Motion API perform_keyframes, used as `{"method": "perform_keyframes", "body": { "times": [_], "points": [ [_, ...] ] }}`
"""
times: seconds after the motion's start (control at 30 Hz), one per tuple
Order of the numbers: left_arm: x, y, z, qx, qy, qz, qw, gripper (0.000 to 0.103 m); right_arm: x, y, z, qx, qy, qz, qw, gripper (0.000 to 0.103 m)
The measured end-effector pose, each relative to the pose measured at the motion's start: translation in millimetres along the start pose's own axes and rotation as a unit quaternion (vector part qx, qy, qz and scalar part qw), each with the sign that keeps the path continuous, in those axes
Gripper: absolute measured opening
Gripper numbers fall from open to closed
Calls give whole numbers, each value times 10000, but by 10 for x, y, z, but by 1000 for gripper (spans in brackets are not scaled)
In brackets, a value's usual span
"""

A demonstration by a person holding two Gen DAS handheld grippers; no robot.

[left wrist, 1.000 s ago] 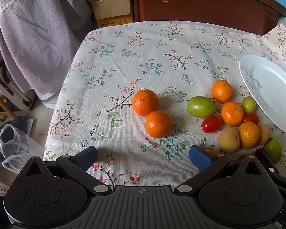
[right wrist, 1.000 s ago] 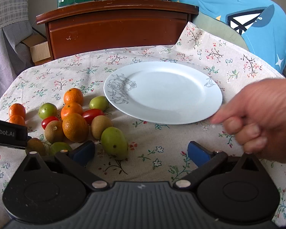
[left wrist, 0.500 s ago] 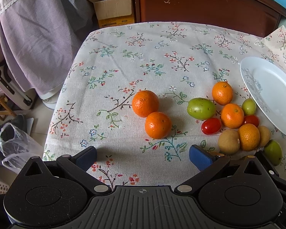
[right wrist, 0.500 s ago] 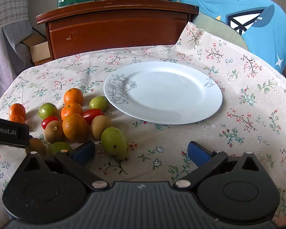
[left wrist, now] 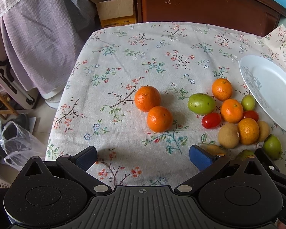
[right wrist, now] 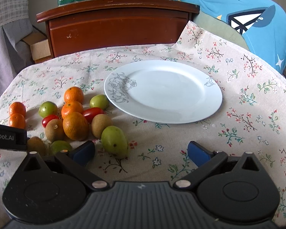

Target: Organize fruits

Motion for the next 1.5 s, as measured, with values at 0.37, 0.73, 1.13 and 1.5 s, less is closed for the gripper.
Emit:
{"method": "perform_keyframes", "body": {
  "times": [0.37, 0.73, 1.13, 1.5],
  "points": [
    [-11, -84, -108, -89, 69, 58, 9999, 103, 8, -103, -10, -831, -343, 314, 9955, 102],
    [18, -137, -182, -258, 186, 89, 9995, 103, 15, -124, 39, -1701, -271, 145, 9850, 102],
    [49, -184, -216, -372, 256, 127, 9989, 103, 12, -85, 75, -1969, -230, 91, 9801, 102],
    [36, -290, -274, -489, 265, 163, 9983, 103, 27, -153, 118, -1910, -151, 5, 9815, 102]
  ]
}}
Point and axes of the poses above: each gripper's, at about its wrist camera, not at the fingertips, and y roughly the way its jaws point, x to its right, z to its top, the point moved 4 cm from there along y, roughly the way its jaws point, and after that the axes turned 2 degrees about -x, right-handed, at the moved point
